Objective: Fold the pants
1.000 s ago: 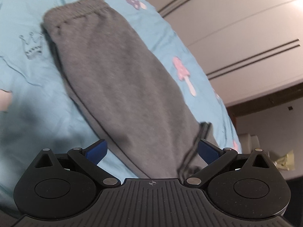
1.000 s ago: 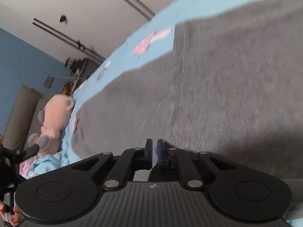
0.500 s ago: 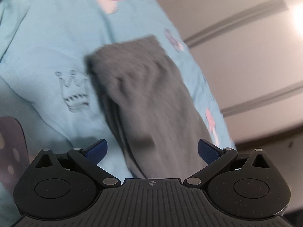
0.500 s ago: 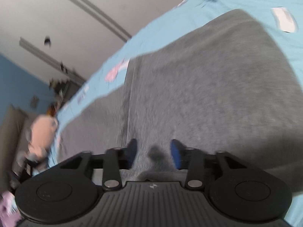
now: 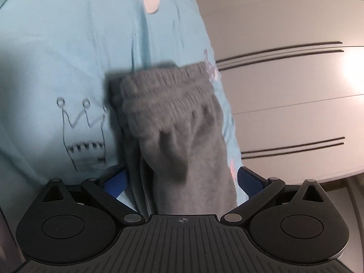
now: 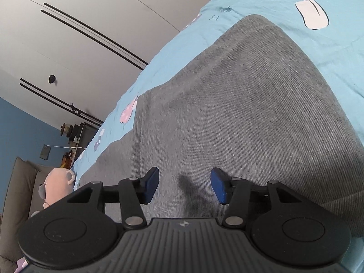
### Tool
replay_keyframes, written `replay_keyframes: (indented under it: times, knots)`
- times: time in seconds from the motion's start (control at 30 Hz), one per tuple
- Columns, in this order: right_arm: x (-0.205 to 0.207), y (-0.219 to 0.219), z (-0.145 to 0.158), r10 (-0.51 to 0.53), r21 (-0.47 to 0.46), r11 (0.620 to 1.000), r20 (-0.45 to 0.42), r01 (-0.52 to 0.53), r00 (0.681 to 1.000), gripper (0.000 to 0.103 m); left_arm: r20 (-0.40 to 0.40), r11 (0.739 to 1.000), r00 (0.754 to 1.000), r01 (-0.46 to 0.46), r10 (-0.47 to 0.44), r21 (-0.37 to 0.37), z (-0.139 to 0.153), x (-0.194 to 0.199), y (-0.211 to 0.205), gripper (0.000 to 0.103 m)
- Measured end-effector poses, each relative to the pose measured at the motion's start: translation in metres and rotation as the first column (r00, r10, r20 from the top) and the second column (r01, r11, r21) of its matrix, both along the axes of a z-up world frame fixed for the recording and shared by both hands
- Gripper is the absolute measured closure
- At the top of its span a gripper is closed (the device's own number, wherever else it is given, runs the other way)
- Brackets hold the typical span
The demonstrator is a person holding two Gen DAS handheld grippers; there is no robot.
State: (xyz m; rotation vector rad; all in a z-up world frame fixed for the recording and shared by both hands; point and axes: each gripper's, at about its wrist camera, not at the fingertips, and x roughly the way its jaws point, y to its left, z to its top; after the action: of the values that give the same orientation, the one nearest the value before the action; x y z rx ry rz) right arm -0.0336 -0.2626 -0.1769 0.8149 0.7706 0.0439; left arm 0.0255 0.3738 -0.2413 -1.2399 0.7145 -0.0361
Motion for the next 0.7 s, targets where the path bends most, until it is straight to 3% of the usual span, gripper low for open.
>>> replay_keyframes:
  times: [0.17,0.27,0.3,0.33,0.37,0.47,0.53,0.6,0.63,0.7]
  knots:
    - [0.001,0.002,-0.001,0.003,-0.012,1.000,0.004,-0.003,1.000,0.049,0.025,0.999,0.999,0.038,-0.038,0.039,0.010,0.010,-0.004,0.002]
    - [0.000,0.004,0.000,0.007,-0.026,1.000,0.006,-0.006,1.000,0.048,0.093,0.986,0.993,0.065,-0.079,0.152,0.020,0.010,-0.014,0.021]
    - [0.001,0.004,0.001,0.007,-0.028,1.000,0.006,-0.007,1.000,0.048,0.086,0.983,0.993,0.068,-0.084,0.173,0.018,0.010,-0.014,0.027]
    - [0.001,0.004,0.001,0.006,-0.029,1.000,0.007,-0.006,1.000,0.048,0.062,0.982,0.994,0.072,-0.084,0.175,0.013,0.012,-0.014,0.040]
    - [0.000,0.004,0.001,0.006,-0.031,1.000,0.008,-0.006,1.000,0.048,0.030,0.985,0.997,0.071,-0.077,0.159,0.005,0.015,-0.011,0.047]
    - [0.001,0.005,0.000,0.011,-0.036,0.999,0.012,-0.010,1.000,0.046,0.031,0.998,0.999,0.039,-0.041,0.046,-0.010,0.016,0.000,0.045]
    - [0.002,0.007,0.001,0.018,-0.044,0.999,0.016,-0.017,1.000,0.043,0.048,0.998,0.998,0.047,-0.048,0.031,-0.006,0.016,0.000,0.041]
    - [0.003,0.009,0.001,0.024,-0.054,0.998,0.021,-0.023,0.999,0.041,0.090,0.989,0.992,0.077,-0.089,0.127,0.005,0.015,-0.009,0.046]
    - [0.003,0.009,0.001,0.026,-0.058,0.998,0.021,-0.024,0.999,0.041,0.107,0.981,0.988,0.093,-0.112,0.171,0.009,0.010,-0.013,0.053]
    - [0.004,0.009,0.002,0.027,-0.059,0.998,0.022,-0.025,0.999,0.040,0.156,0.975,0.979,0.099,-0.131,0.198,0.012,0.004,-0.016,0.056]
